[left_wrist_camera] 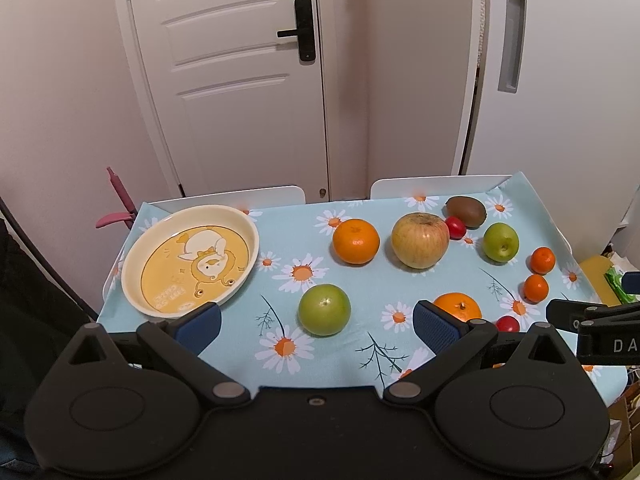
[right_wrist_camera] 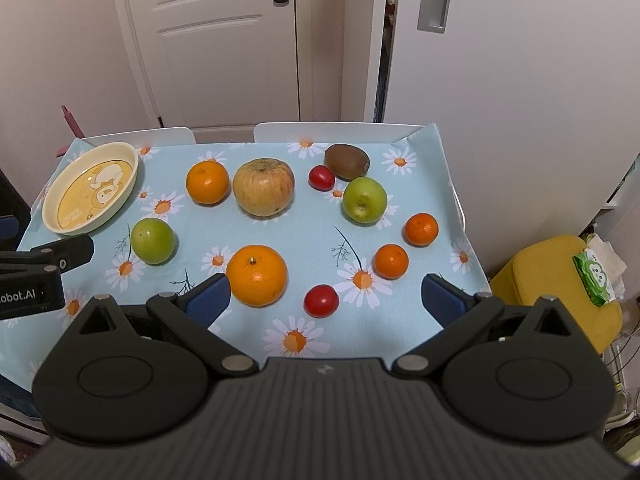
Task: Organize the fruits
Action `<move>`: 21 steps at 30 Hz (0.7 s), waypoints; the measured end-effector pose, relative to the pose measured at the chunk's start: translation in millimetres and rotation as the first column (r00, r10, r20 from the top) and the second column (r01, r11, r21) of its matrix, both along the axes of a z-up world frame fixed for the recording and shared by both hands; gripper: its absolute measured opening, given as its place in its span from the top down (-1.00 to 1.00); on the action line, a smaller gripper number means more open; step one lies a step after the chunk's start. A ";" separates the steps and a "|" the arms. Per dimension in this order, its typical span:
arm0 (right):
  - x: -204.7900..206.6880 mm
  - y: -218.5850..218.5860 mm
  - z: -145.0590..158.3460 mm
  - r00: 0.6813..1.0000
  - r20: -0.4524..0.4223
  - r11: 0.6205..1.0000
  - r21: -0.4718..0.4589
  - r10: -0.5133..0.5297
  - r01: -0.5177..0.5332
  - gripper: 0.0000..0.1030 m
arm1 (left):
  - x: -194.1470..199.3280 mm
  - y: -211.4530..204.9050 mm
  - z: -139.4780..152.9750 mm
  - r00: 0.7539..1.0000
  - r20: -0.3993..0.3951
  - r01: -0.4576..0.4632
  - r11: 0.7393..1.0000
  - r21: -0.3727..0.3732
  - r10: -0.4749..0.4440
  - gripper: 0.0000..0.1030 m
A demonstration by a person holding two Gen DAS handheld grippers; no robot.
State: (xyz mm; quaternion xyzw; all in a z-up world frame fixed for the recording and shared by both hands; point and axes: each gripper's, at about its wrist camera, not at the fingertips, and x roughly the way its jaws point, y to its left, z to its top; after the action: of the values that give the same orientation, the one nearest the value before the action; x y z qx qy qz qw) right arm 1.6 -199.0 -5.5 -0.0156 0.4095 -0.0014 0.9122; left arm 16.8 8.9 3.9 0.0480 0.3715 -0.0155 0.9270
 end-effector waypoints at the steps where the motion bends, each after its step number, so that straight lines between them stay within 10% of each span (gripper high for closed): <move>1: 0.1 -0.1 -0.1 1.000 0.001 1.000 0.000 0.000 0.000 -1.00 | 0.0 0.0 0.0 1.000 0.000 0.000 1.000 0.000 0.000 -1.00; 21: -0.3 -8.8 5.0 0.999 -0.004 0.999 -0.006 0.051 -0.051 -1.00 | -1.1 -9.1 2.9 1.000 -0.001 -0.013 0.999 0.031 0.013 -1.00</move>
State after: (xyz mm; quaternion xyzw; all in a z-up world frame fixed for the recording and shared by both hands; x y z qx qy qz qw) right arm 1.3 -207.9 -0.5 -0.0287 0.4109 0.0206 0.9110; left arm 15.7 -0.2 6.8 0.0599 0.3725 -0.0038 0.9261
